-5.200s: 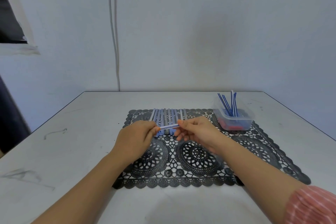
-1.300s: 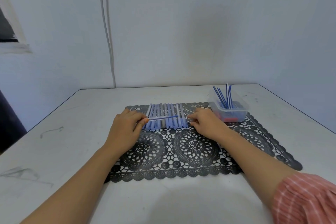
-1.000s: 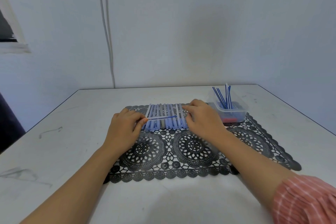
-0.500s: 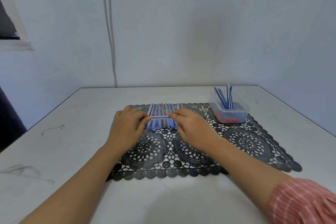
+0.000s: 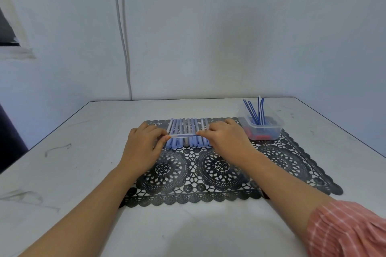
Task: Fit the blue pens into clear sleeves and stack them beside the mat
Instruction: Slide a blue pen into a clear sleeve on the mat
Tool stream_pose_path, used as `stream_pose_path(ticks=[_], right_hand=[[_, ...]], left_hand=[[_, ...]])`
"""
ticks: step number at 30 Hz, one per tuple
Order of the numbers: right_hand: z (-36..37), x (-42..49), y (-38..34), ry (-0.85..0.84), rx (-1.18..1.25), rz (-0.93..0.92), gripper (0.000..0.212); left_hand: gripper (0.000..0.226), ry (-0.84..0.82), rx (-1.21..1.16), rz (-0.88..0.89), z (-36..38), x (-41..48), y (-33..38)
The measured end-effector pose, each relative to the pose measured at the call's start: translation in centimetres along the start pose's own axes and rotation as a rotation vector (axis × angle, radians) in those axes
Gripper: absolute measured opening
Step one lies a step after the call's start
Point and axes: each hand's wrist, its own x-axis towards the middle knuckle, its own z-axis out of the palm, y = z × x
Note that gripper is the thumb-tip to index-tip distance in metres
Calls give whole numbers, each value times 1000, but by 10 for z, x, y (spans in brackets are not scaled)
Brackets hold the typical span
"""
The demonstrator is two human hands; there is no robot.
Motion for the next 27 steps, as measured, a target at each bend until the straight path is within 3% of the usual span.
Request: stream_pose_path(ticks=[6, 11, 15, 19, 23, 27], right_hand=[[0, -1, 10, -32, -74, 128, 40], [-6, -2, 35, 131, -81, 314, 34], [-5, -6, 45, 137, 57, 246, 32], [-1, -8, 48, -54, 145, 120, 20], [5, -10, 53, -261, 143, 127, 22], [5, -12, 55, -345, 153, 155, 25]], left_hand=[[25, -21, -56, -59, 3, -1, -3], [13, 5, -82, -93, 0, -1, -3], [13, -7, -86, -105, 1, -1, -2], [12, -18, -100, -115, 0, -2, 0], [11, -29, -105, -117, 1, -3, 0], [11, -49, -114, -128, 2, -3, 0]])
